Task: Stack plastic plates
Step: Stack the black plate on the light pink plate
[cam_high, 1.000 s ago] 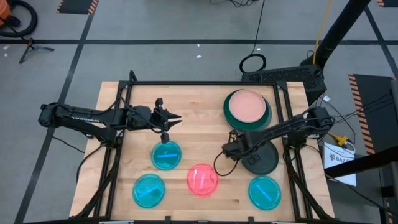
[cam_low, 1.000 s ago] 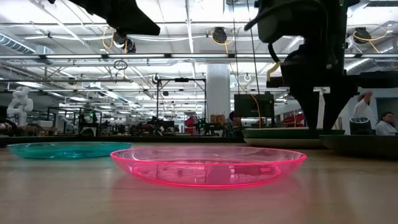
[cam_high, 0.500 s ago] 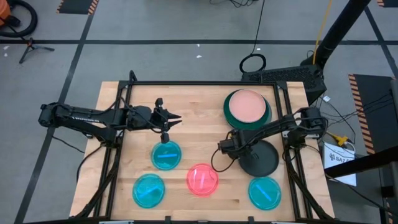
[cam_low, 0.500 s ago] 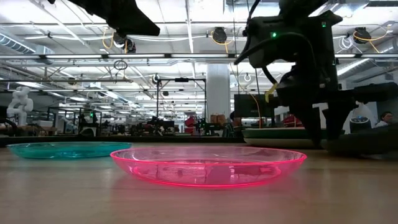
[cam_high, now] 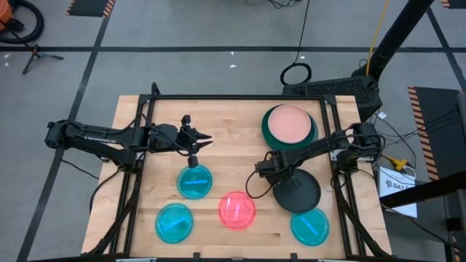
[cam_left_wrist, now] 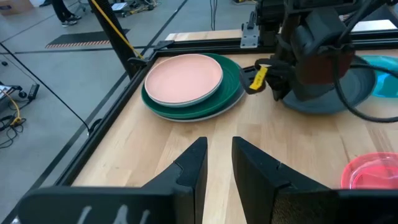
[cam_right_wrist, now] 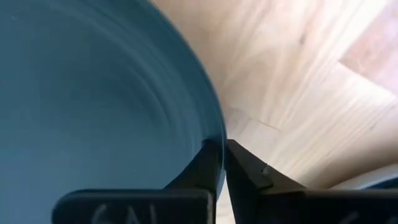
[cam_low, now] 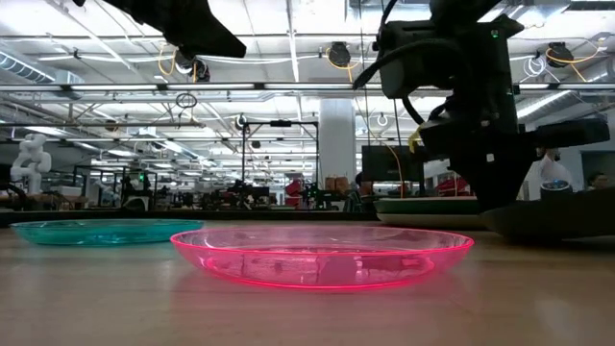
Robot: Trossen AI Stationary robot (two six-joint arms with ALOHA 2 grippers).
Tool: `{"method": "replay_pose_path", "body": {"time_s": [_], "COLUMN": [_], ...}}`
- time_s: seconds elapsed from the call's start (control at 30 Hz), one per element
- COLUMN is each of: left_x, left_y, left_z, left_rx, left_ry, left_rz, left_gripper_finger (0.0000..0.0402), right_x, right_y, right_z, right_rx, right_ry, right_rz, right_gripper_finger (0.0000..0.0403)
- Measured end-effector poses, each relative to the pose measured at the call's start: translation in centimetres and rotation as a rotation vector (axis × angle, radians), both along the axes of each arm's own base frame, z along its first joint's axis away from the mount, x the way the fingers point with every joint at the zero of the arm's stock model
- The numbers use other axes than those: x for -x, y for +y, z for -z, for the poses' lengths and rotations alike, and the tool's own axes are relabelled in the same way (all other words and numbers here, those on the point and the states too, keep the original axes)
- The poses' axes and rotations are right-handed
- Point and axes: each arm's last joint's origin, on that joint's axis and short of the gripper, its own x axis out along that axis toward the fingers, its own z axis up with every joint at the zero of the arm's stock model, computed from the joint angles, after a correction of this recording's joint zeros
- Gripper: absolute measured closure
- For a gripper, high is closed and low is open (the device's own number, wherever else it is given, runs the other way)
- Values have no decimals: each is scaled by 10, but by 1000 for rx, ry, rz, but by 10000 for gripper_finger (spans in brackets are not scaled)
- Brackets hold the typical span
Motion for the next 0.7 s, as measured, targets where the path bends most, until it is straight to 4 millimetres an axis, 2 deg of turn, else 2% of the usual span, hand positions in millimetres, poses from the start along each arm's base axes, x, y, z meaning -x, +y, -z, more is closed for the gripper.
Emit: {"method": "replay_pose_path", "body": {"time_s": [0.27, 0.7], "left_x": [0, 0], "left_y": [0, 0], "left_z": [0, 0], "left_rx": [0, 3], "left_ry": [0, -3], "left_rz": [-2, -11], "left_gripper_finger": [321, 321], "right_x": [2, 24], "right_y": [-5, -10], "right_z": [-13, -72], "right_rx": [12, 26], "right_ry": [-70, -319], "right_rz": [225, 399], "right_gripper_finger": [400, 402]}}
